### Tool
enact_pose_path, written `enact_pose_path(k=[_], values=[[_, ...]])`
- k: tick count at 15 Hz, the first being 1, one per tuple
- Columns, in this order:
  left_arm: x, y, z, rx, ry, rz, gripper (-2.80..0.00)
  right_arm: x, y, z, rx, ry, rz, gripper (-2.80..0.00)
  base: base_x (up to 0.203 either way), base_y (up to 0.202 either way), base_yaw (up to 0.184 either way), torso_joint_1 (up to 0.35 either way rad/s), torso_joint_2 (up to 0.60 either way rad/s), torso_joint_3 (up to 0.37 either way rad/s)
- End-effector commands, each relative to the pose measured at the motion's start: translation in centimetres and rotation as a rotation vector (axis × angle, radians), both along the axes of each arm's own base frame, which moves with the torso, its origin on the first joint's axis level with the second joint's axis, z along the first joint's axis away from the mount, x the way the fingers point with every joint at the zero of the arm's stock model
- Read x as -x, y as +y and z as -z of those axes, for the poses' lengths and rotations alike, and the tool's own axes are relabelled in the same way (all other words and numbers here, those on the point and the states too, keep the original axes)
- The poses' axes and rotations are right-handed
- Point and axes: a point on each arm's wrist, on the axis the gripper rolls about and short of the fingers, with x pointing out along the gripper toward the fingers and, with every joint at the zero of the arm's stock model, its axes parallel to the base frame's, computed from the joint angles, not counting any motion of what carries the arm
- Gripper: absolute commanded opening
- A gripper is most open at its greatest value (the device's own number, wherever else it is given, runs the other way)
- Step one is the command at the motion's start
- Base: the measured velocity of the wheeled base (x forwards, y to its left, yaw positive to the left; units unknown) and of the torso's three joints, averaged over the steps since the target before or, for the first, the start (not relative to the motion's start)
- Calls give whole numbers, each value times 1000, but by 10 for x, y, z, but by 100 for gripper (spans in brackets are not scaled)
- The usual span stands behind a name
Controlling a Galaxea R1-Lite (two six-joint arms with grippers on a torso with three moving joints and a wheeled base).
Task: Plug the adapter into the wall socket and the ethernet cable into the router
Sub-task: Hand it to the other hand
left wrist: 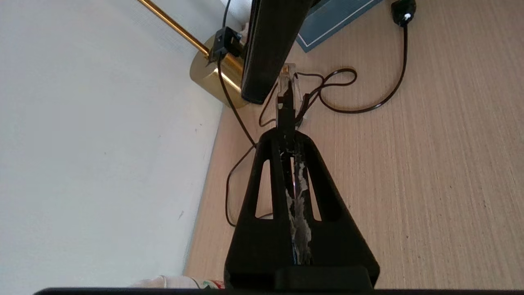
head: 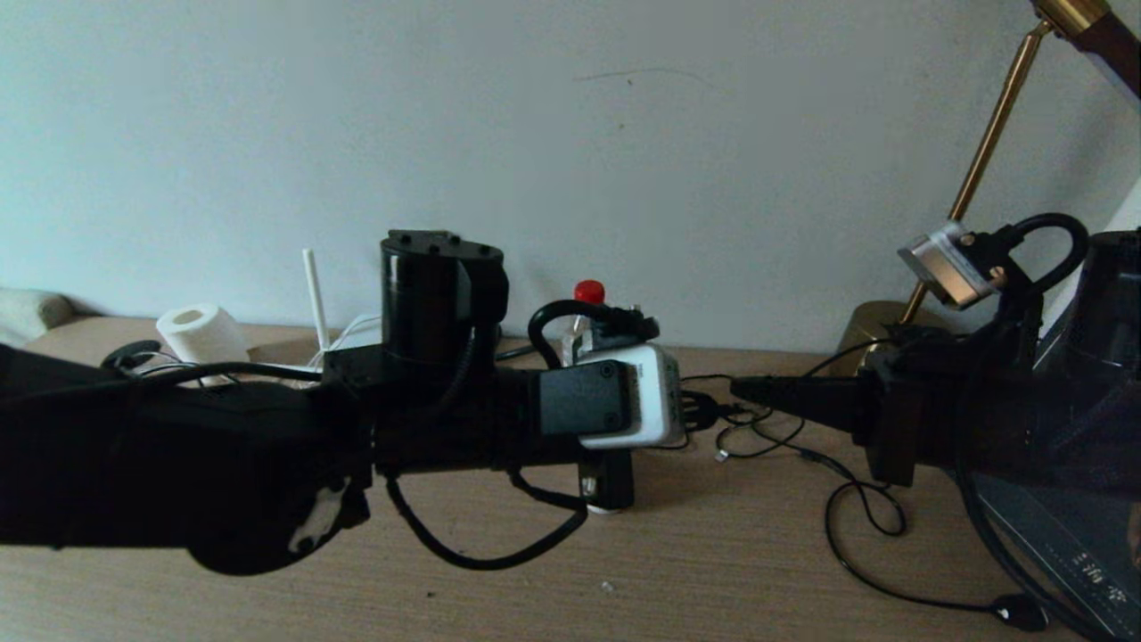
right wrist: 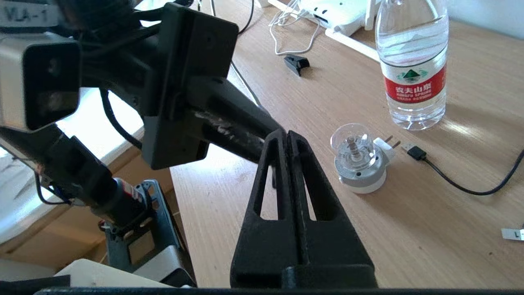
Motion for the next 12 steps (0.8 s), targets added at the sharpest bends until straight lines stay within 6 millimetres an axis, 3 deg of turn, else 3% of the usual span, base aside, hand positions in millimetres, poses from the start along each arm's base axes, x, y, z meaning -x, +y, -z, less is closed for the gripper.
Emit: enact_pose_path(k=[1, 9, 10, 12], values=[[0, 1, -2, 7, -12, 1, -280, -1, 1, 1, 1, 5, -4, -280, 0, 0, 0, 0, 0, 0], [0, 0, -1, 3, -9, 1, -280, 0, 1, 0, -1, -4, -5, -280, 0, 0, 0, 0, 0, 0], [-1, 0, 0, 2, -8, 0, -280, 0, 1, 1, 4, -6, -6, 0, 0, 0, 0, 0, 0, 0], [-1, 0, 0, 1, -7, 0, -280, 0, 1, 0, 0, -4, -5, 0, 0, 0, 0, 0, 0, 0]])
